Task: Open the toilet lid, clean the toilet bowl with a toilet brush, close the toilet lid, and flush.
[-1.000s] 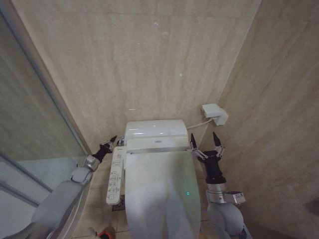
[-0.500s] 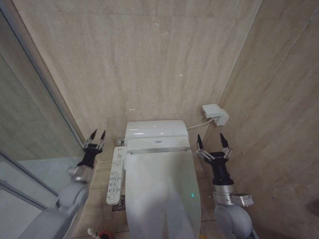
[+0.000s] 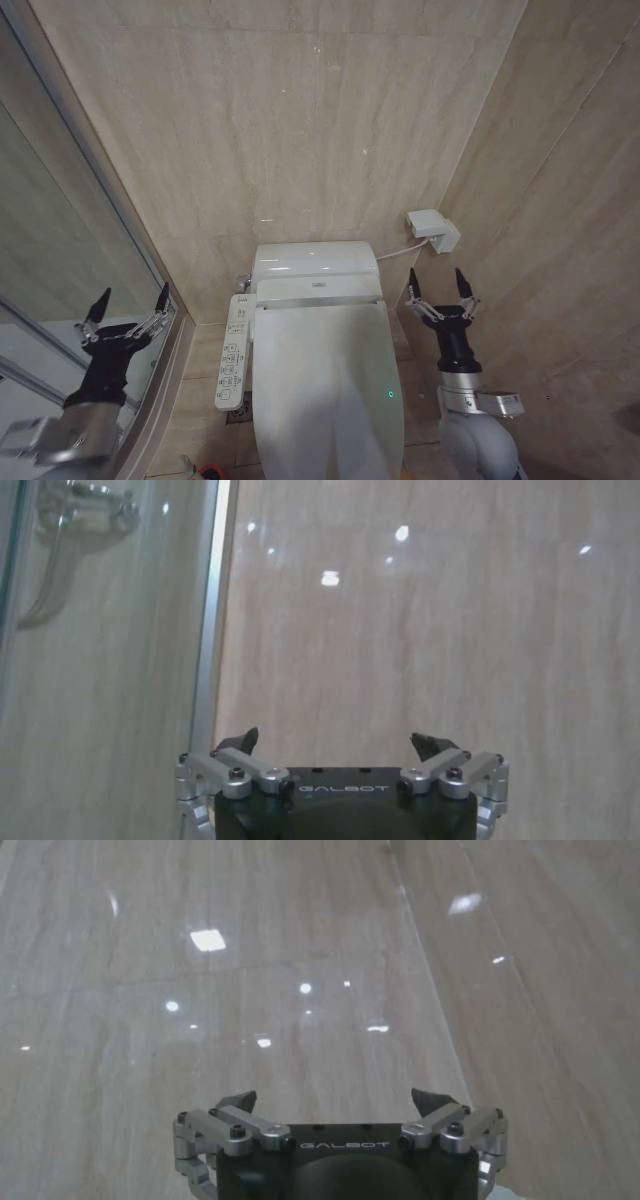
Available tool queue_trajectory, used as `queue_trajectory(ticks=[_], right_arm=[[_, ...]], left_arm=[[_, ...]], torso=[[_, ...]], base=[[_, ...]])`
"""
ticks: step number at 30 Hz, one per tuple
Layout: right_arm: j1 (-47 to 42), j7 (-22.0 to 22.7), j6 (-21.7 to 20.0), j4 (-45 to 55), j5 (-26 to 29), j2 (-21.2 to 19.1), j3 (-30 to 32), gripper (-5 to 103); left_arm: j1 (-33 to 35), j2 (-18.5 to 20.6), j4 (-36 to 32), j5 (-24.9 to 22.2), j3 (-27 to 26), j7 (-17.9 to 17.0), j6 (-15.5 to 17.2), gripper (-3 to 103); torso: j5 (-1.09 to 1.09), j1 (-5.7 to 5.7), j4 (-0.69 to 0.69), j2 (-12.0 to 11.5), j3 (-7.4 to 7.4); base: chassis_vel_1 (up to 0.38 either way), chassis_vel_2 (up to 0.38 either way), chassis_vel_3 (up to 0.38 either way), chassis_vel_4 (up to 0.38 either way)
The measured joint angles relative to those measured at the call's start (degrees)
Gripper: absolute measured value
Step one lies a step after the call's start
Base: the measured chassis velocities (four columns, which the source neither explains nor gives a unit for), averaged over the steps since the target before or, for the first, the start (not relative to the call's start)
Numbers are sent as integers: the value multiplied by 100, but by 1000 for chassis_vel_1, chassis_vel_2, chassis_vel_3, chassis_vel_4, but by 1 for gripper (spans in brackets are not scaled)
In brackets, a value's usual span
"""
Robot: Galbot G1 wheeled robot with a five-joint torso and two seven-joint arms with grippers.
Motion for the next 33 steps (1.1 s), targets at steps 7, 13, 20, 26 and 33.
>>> queue_trajectory(ticks=[7,13,20,26,33], right_arm=[[-422,-178,118,197,85,58,134,100],[-656,-258,193,428,108,97,214,100],[-917,-302,290,578,105,238,346,100],[-1017,-300,356,579,97,298,384,100],[-1031,-282,375,586,68,338,400,100]], left_arm=[[119,-66,-172,-351,-167,677,-286,100],[123,-101,-213,-282,-157,718,-283,100],[19,-126,-221,-159,-5,692,-286,100],[-31,-120,-162,-94,144,667,-286,100],[-154,-41,-7,-63,233,631,-286,100]], torso=[[-1,1,0,-1,1],[-2,2,-1,-1,1],[0,3,-1,-2,2],[-1,0,2,-1,1],[-7,1,-1,-1,0]], base=[[0,0,0,0],[0,0,0,0],[76,-92,-70,85],[198,-184,-190,195],[245,-258,-251,242]])
